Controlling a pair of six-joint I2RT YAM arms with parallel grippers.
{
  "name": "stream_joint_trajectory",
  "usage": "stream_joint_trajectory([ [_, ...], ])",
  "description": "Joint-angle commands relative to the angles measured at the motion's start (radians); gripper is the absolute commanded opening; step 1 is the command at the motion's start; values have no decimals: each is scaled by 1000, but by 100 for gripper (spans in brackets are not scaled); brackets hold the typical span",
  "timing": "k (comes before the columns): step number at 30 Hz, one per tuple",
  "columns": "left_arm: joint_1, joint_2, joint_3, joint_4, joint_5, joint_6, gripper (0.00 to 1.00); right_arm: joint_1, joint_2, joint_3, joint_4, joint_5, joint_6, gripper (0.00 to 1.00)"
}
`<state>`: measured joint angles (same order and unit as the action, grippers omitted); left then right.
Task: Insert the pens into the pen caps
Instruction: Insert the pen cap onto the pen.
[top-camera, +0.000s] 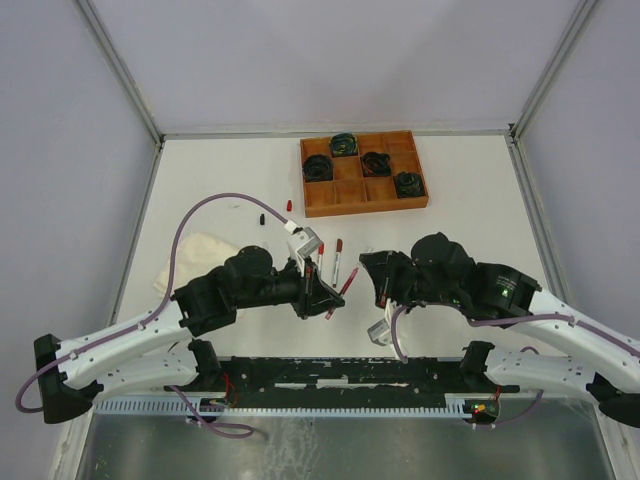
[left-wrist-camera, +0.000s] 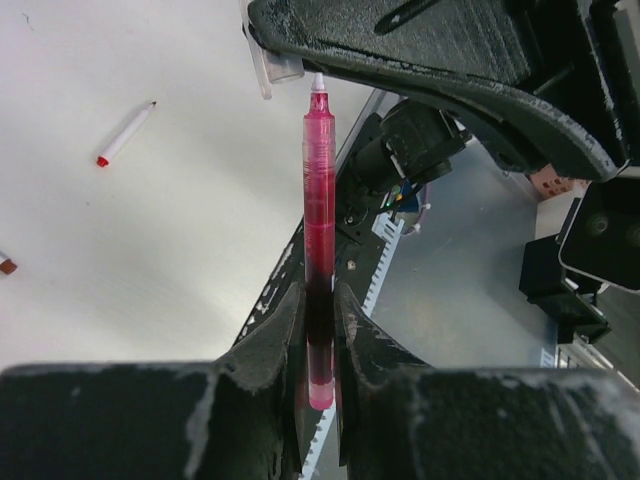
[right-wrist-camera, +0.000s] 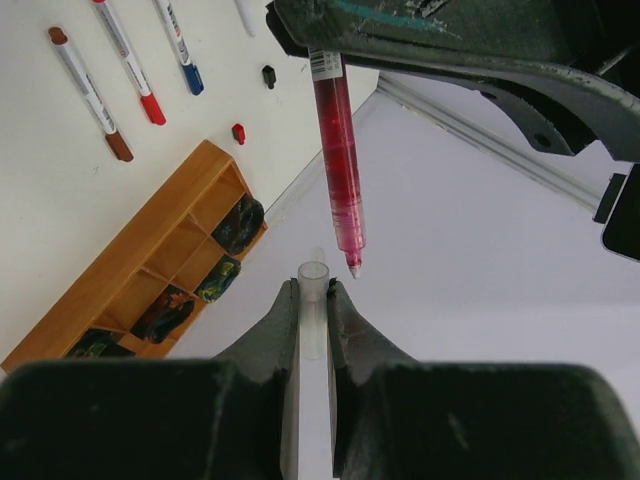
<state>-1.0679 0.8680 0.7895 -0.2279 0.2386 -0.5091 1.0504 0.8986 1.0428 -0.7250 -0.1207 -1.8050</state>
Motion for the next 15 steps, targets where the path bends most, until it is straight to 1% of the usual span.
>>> stream_joint_trajectory([
  [1,1,-16,-13,110,7,-81,3,19,1,59,4,28,-34,0],
  [7,1,-20,-22,117,-5,-97,3,26,-1,66,12,62,-39,0],
  [15,1,-12,-41,137,-12,-98,3,36,-18,56,7,67,-37,0],
])
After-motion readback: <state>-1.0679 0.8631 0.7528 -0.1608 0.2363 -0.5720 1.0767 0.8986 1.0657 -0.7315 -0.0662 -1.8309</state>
